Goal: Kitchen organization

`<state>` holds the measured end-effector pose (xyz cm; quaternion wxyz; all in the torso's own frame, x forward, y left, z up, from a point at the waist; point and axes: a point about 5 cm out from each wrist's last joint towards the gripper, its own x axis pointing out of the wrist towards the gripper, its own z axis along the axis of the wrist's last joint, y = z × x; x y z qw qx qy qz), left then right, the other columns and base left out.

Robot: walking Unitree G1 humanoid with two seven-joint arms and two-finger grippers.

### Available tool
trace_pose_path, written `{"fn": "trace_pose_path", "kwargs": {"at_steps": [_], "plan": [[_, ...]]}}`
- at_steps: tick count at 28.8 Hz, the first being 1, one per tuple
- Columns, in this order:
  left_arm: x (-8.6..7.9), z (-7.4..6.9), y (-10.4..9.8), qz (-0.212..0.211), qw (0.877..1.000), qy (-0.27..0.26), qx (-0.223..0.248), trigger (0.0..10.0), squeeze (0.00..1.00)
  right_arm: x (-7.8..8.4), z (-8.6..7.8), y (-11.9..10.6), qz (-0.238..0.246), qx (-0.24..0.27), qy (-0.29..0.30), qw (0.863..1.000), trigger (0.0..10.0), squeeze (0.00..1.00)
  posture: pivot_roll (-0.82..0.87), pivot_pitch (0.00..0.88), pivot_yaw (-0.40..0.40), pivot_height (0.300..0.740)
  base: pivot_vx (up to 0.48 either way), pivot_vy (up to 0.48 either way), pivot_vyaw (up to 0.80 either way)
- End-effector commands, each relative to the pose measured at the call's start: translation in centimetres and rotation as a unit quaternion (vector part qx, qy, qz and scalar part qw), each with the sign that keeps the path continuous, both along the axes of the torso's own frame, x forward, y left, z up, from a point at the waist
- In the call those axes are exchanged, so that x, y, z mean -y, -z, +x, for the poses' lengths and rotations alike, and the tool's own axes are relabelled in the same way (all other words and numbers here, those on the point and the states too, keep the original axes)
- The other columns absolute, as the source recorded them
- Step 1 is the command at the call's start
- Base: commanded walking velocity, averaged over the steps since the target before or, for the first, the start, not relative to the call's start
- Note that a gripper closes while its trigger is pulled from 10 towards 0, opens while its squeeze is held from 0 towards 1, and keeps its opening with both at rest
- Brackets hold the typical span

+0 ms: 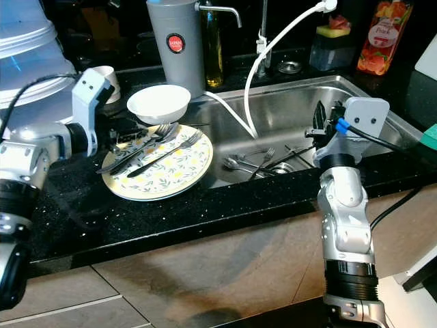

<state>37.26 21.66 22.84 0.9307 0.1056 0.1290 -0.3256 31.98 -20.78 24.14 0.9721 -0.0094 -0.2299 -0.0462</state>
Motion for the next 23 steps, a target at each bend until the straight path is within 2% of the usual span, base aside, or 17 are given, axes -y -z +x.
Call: {"fn": "trace_pose_path", "kwargs": {"at_steps": [1, 6, 9, 10, 13, 19, 23], "plan": [[0.2, -0.1, 1.8, 0.021, 0.999, -0.002, -0.033, 10.0, 0.0, -0.1, 0.0, 0.0, 0.001, 0.003, -0.004, 1.0, 10.0, 0.0, 0.0, 0.0, 0.053, 0.74, 0.0, 0.0, 0.0], [0.4, -0.4, 3.6, 0.036, 0.997, 0.001, -0.063, 10.0, 0.0, -0.1, 0.1, -0.1, 0.001, 0.003, -0.004, 1.0, 10.0, 0.0, 0.01, 0.0, 0.053, 0.74, 0.0, 0.0, 0.0], [0.4, -0.5, 3.9, 0.04, 0.997, -0.004, -0.067, 10.0, 0.0, -0.2, 0.1, -0.2, 0.001, 0.004, -0.005, 1.0, 10.0, 0.0, 0.01, 0.0, 0.056, 0.74, 0.0, 0.0, 0.0], [0.2, -0.4, 4.3, 0.05, 0.996, -0.017, -0.067, 0.0, 0.0, -0.3, 0.2, -0.3, 0.004, 0.007, -0.006, 1.0, 10.0, 0.0, 0.03, 0.0, 0.062, 0.74, 0.0, 0.0, 0.0], [0.2, -0.4, 4.4, 0.054, 0.996, -0.021, -0.064, 0.0, 0.0, -0.3, 0.1, -0.3, 0.005, 0.007, -0.006, 1.0, 10.0, 0.0, 0.04, 0.0, 0.052, 0.74, 0.0, 0.0, 0.0], [0.3, -0.3, 2.5, 0.03, 0.999, -0.029, -0.022, 0.0, 0.0, -0.2, 0.1, -0.5, 0.003, 0.007, -0.008, 1.0, 10.0, 0.0, 0.04, 0.0, 0.042, 0.74, 0.0, 0.0, 0.0], [0.7, -0.2, -0.9, -0.038, 0.998, -0.025, 0.036, 0.0, 0.0, -0.4, 0.3, -0.6, 0.003, 0.008, -0.012, 1.0, 10.0, 0.0, 0.05, 0.0, 0.034, 0.74, 0.0, 0.0, 0.0]]}}
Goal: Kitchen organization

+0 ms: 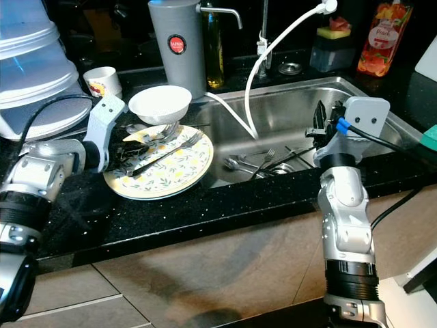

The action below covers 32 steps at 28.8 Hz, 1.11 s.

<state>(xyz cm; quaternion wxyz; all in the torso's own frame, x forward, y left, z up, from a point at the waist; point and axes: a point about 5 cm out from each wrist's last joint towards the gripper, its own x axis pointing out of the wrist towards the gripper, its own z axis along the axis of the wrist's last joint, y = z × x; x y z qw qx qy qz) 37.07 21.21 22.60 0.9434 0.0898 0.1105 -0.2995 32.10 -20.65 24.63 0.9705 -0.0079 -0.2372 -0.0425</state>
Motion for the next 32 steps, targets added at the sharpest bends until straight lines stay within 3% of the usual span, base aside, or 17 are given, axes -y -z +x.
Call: {"fn": "trace_pose_path", "kwargs": {"at_steps": [1, 4, 5, 9, 12, 13, 14, 15, 23, 29, 31, 32], "plan": [[0.3, -0.1, -1.8, -0.032, 0.999, 0.009, 0.033, 0.0, 0.0, -0.3, 0.2, -0.1, 0.002, 0.001, -0.009, 1.0, 10.0, 0.0, 0.05, 0.0, 0.034, 0.74, 0.0, 0.0, 0.0], [0.4, -0.3, -2.8, -0.027, 0.998, 0.017, 0.057, 0.0, 0.0, -0.4, 0.2, -0.1, 0.002, 0.0, -0.011, 1.0, 10.0, 0.0, 0.05, 0.0, 0.03, 0.74, 0.0, 0.0, 0.0], [0.3, -0.2, -2.7, 0.013, 0.997, 0.004, 0.076, 10.0, 0.0, -0.4, 0.2, -0.1, 0.002, 0.0, -0.012, 1.0, 10.0, 0.0, 0.05, 0.0, 0.03, 0.74, 0.0, 0.0, 0.0], [0.5, -0.1, -1.3, 0.059, 0.996, -0.009, 0.073, 10.0, 0.0, -0.5, 0.3, -0.1, 0.003, -0.001, -0.014, 1.0, 10.0, 0.0, 0.05, 0.0, 0.031, 0.74, 0.0, 0.0, 0.0], [0.5, -0.2, -1.2, 0.055, 0.996, -0.014, 0.074, 10.0, 0.0, -0.6, 0.3, 0.0, 0.003, -0.001, -0.016, 1.0, 10.0, 0.0, 0.05, 0.0, 0.027, 0.74, 0.0, 0.0, 0.0], [0.5, -0.3, -1.2, 0.051, 0.996, -0.015, 0.075, 10.0, 0.37, -0.6, 0.3, 0.0, 0.003, -0.001, -0.016, 1.0, 10.0, 0.0, 0.05, 0.0, 0.027, 0.74, 0.0, 0.0, 0.0], [0.5, -0.3, -1.2, 0.051, 0.996, -0.015, 0.075, 10.0, 0.37, -0.6, 0.3, 0.0, 0.003, -0.001, -0.016, 1.0, 10.0, 0.0, 0.05, 0.0, 0.027, 0.74, 0.0, 0.0, 0.0], [0.5, -0.3, -1.2, 0.048, 0.996, -0.016, 0.076, 10.0, 1.0, -0.6, 0.3, 0.0, 0.003, -0.001, -0.017, 1.0, 10.0, 0.0, 0.05, 0.0, 0.026, 0.74, 0.0, 0.0, 0.0], [0.6, -0.8, -2.4, 0.032, 0.994, 0.006, 0.101, 10.0, 1.0, -0.8, 0.5, 0.0, 0.006, 0.001, -0.02, 1.0, 10.0, 0.0, 0.05, 0.0, 0.029, 0.74, 0.0, 0.0, 0.0], [0.6, -1.1, -2.1, 0.043, 0.994, 0.012, 0.097, 10.0, 1.0, -1.0, 0.5, 0.1, 0.007, 0.001, -0.023, 1.0, 10.0, 0.0, 0.06, 0.0, 0.031, 0.74, 0.0, 0.0, 0.0], [0.5, -1.1, -1.9, 0.043, 0.994, 0.01, 0.097, 10.0, 0.0, -1.2, 0.6, 0.1, 0.008, 0.003, -0.026, 1.0, 10.0, 0.0, 0.06, 0.0, 0.027, 0.74, 0.0, 0.0, 0.0], [0.5, -1.1, -2.2, 0.036, 0.994, 0.004, 0.101, 10.0, 0.0, -1.2, 0.6, 0.1, 0.009, 0.002, -0.026, 1.0, 10.0, 0.0, 0.08, 0.0, 0.024, 0.74, 0.0, 0.0, 0.0]]}}
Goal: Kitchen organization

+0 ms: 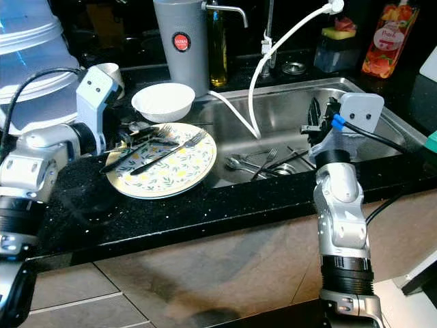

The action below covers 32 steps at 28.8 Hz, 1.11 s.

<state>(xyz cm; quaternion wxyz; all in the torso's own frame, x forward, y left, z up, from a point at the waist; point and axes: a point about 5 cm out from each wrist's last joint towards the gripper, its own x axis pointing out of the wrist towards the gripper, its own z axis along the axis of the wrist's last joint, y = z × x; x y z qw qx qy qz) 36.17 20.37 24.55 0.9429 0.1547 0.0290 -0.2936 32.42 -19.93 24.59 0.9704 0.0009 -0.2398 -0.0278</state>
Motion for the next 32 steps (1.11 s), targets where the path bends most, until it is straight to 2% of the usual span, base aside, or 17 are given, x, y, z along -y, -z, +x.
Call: {"fn": "trace_pose_path", "kwargs": {"at_steps": [1, 8, 11, 14, 16, 22, 24, 25, 27, 30, 32], "plan": [[-0.3, -0.1, -0.4, -0.007, 1.0, -0.006, 0.007, 10.0, 0.0, -0.4, 0.4, 0.1, 0.003, -0.002, -0.01, 1.0, 10.0, 0.0, 0.08, 0.0, 0.024, 0.74, 0.0, 0.0, 0.0], [-0.1, -0.1, -1.1, -0.019, 1.0, 0.004, 0.023, 10.0, 0.0, -0.7, 0.5, -0.1, 0.002, 0.004, -0.015, 1.0, 10.0, 0.0, 0.06, 0.0, 0.025, 0.74, 0.0, 0.0, 0.0], [0.6, -0.5, -1.5, -0.027, 0.999, 0.032, 0.033, 10.0, 0.0, -0.6, 0.6, 0.0, 0.0, 0.002, -0.015, 1.0, 10.0, 0.0, 0.06, 0.0, 0.022, 0.74, 0.0, 0.0, 0.0], [1.8, -1.5, -1.3, -0.021, 0.995, 0.086, 0.04, 10.0, 0.0, -0.6, 0.6, 0.0, -0.003, 0.004, -0.016, 1.0, 10.0, 0.0, 0.05, 0.0, 0.02, 0.74, 0.0, 0.0, 0.0], [2.0, -1.6, -1.3, -0.022, 0.995, 0.093, 0.041, 10.0, 0.0, -0.6, 0.6, -0.1, -0.003, 0.005, -0.016, 1.0, 10.0, 0.0, 0.06, 0.0, 0.017, 0.74, 0.0, 0.0, 0.0], [2.0, -0.2, -2.3, -0.071, 0.993, 0.021, 0.088, 10.0, 0.0, -0.7, 0.6, -0.1, -0.007, 0.005, -0.019, 1.0, 10.0, 0.0, 0.04, 0.0, 0.015, 0.74, 0.0, 0.0, 0.0], [1.7, 0.5, -3.3, -0.113, 0.985, -0.026, 0.126, 10.0, 0.0, -0.5, 0.5, -0.3, -0.004, 0.008, -0.016, 1.0, 10.0, 0.0, 0.04, 0.0, 0.013, 0.74, 0.0, 0.0, 0.0], [1.8, 0.5, -4.2, -0.152, 0.974, -0.04, 0.163, 10.0, 0.0, -0.4, 0.5, -0.2, -0.003, 0.008, -0.013, 1.0, 10.0, 0.0, 0.04, 0.0, 0.015, 0.74, 0.0, 0.0, 0.0], [2.1, 0.1, -4.5, -0.17, 0.965, -0.038, 0.195, 10.0, 0.0, -0.3, 0.4, -0.2, 0.0, 0.012, -0.004, 1.0, 10.0, 0.0, 0.02, 0.0, 0.016, 0.74, 0.0, 0.0, 0.0], [2.2, 0.1, -4.4, -0.169, 0.964, -0.04, 0.2, 10.0, 0.0, -0.2, 0.3, -0.2, 0.006, 0.016, 0.001, 1.0, 10.0, 0.0, 0.02, 0.0, 0.016, 0.74, 0.0, 0.0, 0.0], [2.3, 0.0, -3.2, -0.165, 0.97, -0.033, 0.177, 10.0, 0.0, 0.1, 0.0, 0.2, 0.014, 0.011, 0.014, 1.0, 10.0, 0.0, 0.02, 0.0, 0.012, 0.74, 0.0, 0.0, 0.0]]}}
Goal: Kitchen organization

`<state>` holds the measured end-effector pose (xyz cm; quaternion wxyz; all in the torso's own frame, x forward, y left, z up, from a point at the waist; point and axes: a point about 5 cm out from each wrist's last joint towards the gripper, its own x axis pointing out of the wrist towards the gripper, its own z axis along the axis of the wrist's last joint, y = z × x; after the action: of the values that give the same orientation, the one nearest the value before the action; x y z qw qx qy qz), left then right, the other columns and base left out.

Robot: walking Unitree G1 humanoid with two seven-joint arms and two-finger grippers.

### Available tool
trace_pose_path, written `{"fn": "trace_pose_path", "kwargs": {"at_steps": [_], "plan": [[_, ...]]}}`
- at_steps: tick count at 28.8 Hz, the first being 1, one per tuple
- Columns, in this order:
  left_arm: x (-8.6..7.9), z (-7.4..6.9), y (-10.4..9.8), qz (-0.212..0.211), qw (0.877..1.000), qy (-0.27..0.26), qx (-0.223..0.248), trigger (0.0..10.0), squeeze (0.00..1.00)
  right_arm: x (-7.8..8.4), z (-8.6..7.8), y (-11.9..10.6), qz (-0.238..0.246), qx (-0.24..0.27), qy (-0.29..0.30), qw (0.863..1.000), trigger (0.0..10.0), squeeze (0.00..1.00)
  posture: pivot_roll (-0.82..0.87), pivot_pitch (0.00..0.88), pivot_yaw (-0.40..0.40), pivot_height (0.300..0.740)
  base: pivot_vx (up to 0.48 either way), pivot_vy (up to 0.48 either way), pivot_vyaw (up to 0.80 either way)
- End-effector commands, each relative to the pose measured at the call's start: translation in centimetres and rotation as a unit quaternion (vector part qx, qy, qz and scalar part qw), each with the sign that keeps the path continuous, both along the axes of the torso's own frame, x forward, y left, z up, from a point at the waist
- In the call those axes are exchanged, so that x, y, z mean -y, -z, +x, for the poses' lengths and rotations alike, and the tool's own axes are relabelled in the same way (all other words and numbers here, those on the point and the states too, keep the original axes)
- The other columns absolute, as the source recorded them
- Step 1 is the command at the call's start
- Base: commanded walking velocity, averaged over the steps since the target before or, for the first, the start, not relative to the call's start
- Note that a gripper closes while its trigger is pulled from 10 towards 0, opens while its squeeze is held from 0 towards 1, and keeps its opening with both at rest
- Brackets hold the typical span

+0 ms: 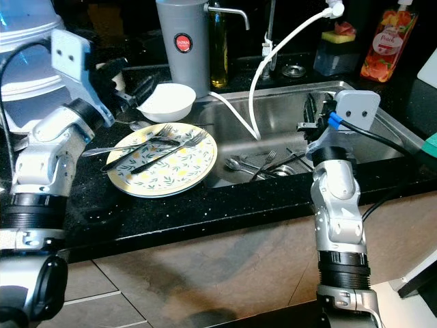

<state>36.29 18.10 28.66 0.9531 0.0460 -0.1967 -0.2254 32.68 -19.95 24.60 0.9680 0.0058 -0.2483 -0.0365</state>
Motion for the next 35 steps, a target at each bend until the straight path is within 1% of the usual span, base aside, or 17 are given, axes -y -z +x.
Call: {"fn": "trace_pose_path", "kwargs": {"at_steps": [1, 3, 4, 6, 7, 10, 11, 14, 23, 25, 28, 29, 30, 31, 32, 34, 35], "plan": [[0.1, -0.1, 0.9, 0.004, 1.0, 0.004, -0.015, 10.0, 0.0, 0.1, -0.3, 0.2, 0.007, 0.002, 0.007, 1.0, 10.0, 0.0, 0.02, 0.0, 0.012, 0.74, 0.0, 0.0, 0.0], [0.4, -0.9, 4.1, 0.102, 0.987, 0.06, -0.11, 10.0, 0.0, 0.4, -0.6, 1.0, 0.002, -0.013, 0.013, 1.0, 10.0, 0.0, 0.01, 0.0, 0.008, 0.74, 0.0, 0.0, 0.0], [0.4, -0.9, 4.1, 0.102, 0.987, 0.06, -0.11, 10.0, 0.0, 0.4, -0.6, 1.0, 0.002, -0.013, 0.013, 1.0, 10.0, 0.0, 0.01, 0.0, 0.008, 0.74, 0.0, 0.0, 0.0], [-0.2, -2.2, 5.9, 0.146, 0.965, 0.106, -0.192, 10.0, 0.0, 0.9, -1.1, 2.1, -0.005, -0.034, 0.023, 0.999, 10.0, 0.0, 0.03, 0.0, 0.003, 0.74, 0.0, 0.0, 0.0], [-0.2, -2.2, 5.9, 0.146, 0.965, 0.106, -0.192, 10.0, 0.0, 0.9, -1.1, 2.1, -0.005, -0.034, 0.023, 0.999, 10.0, 0.0, 0.03, 0.0, 0.003, 0.74, 0.0, 0.0, 0.0], [-1.3, -3.2, 5.8, 0.129, 0.954, 0.153, -0.225, 10.0, 0.0, 1.6, -2.1, 5.4, -0.013, -0.089, 0.055, 0.994, 10.0, 0.0, 0.02, 0.0, -0.003, 0.74, 0.0, 0.0, 0.0], [-0.9, -3.0, 6.6, 0.146, 0.947, 0.16, -0.239, 10.0, 0.0, 1.7, -2.5, 6.4, -0.007, -0.105, 0.065, 0.992, 10.0, 0.0, 0.02, 0.0, -0.003, 0.74, 0.0, 0.0, 0.0], [-0.3, -2.5, 7.6, 0.17, 0.938, 0.162, -0.255, 10.0, 0.0, 1.8, -2.9, 7.4, -0.002, -0.119, 0.073, 0.99, 10.0, 0.0, 0.02, 0.0, 0.003, 0.74, 0.0, 0.0, 0.0], [1.0, -1.4, 8.0, 0.165, 0.926, 0.186, -0.284, 10.0, 0.0, 2.0, -2.5, 6.3, 0.004, -0.102, 0.08, 0.992, 10.0, 0.0, 0.0, 0.0, 0.021, 0.74, 0.0, 0.0, 0.0], [2.1, -0.8, 8.0, 0.165, 0.918, 0.206, -0.295, 10.0, 0.0, 2.0, -2.3, 6.0, 0.002, -0.097, 0.079, 0.992, 10.0, 0.0, 0.0, 0.0, 0.021, 0.74, 0.0, 0.0, 0.0], [2.4, -0.5, 8.4, 0.174, 0.913, 0.207, -0.304, 10.0, 0.0, 2.0, -2.3, 5.9, 0.001, -0.097, 0.079, 0.992, 10.0, 0.0, 0.0, 0.0, 0.021, 0.74, 0.0, 0.0, 0.0], [2.6, -0.2, 9.6, 0.188, 0.903, 0.204, -0.33, 10.0, 0.0, 2.0, -2.3, 5.8, 0.0, -0.095, 0.08, 0.992, 10.0, 0.0, 0.0, 0.0, 0.022, 0.74, 0.0, 0.0, 0.0], [2.6, -0.2, 9.6, 0.188, 0.903, 0.204, -0.33, 10.0, 0.0, 2.0, -2.3, 5.8, 0.0, -0.095, 0.08, 0.992, 10.0, 0.0, 0.0, 0.0, 0.022, 0.74, 0.0, 0.0, 0.0], [2.6, 0.0, 10.7, 0.198, 0.893, 0.198, -0.351, 10.0, 0.0, 2.0, -2.2, 5.8, 0.001, -0.095, 0.08, 0.992, 10.0, 0.0, 0.0, 0.0, 0.023, 0.74, 0.0, 0.0, 0.0], [2.6, 0.0, 10.7, 0.198, 0.893, 0.198, -0.351, 10.0, 0.0, 2.0, -2.2, 5.8, 0.001, -0.095, 0.08, 0.992, 10.0, 0.0, 0.0, 0.0, 0.023, 0.74, 0.0, 0.0, 0.0], [2.2, 0.1, 12.8, 0.222, 0.874, 0.182, -0.392, 10.0, 0.0, 1.9, -2.2, 5.8, 0.002, -0.094, 0.081, 0.992, 10.0, 0.0, 0.0, 0.0, 0.033, 0.74, 0.0, 0.0, 0.0], [1.9, 0.1, 13.5, 0.23, 0.867, 0.176, -0.405, 8.8, 0.0, 1.8, -2.2, 5.8, 0.002, -0.093, 0.082, 0.992, 10.0, 0.0, -0.01, 0.0, 0.035, 0.74, 0.0, 0.0, 0.0]]}}
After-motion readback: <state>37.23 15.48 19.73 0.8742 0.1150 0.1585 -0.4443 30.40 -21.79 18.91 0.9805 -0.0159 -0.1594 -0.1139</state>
